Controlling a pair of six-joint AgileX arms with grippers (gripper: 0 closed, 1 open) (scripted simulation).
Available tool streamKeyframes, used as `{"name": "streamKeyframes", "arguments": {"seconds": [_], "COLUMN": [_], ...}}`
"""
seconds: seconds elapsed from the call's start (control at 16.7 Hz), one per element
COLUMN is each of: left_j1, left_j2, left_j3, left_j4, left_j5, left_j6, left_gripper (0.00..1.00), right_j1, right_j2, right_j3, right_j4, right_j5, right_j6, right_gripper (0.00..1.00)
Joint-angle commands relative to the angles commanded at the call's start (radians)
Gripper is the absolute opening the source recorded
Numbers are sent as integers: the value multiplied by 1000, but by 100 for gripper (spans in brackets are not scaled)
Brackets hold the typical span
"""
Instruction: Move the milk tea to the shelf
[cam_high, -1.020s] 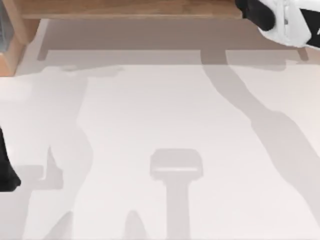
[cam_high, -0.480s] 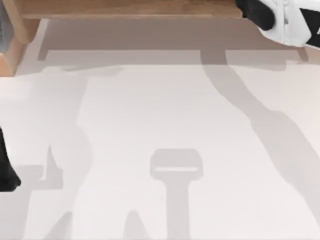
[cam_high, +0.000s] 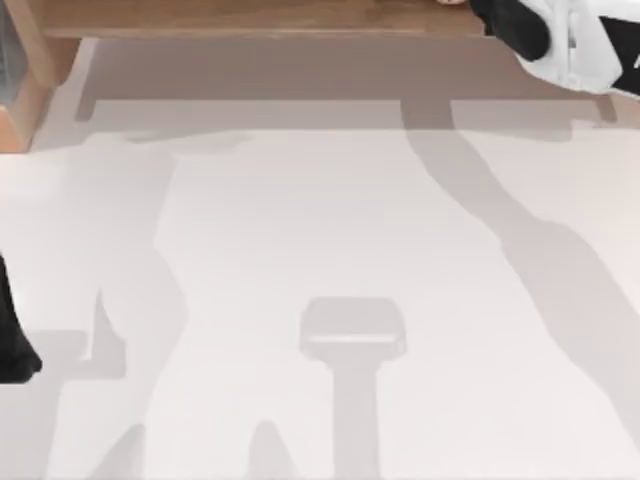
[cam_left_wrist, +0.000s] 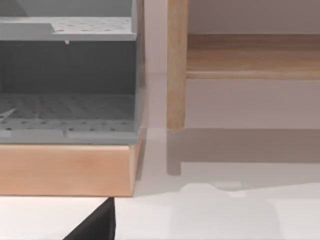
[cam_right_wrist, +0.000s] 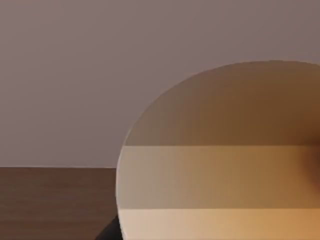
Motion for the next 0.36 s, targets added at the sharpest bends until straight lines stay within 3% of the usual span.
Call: {"name": "streamKeyframes", "arguments": {"seconds": [0.36], "left_j1": [0], "left_j2": [0], "left_j3": [0], "left_j4": [0], "left_j5": [0], "left_j6": [0], "left_gripper": [100], "right_j1": [0], "right_j2": [0], "right_j3": [0], "right_j4": [0], "right_j5": [0], "right_j6": [0], "right_gripper": [100]}}
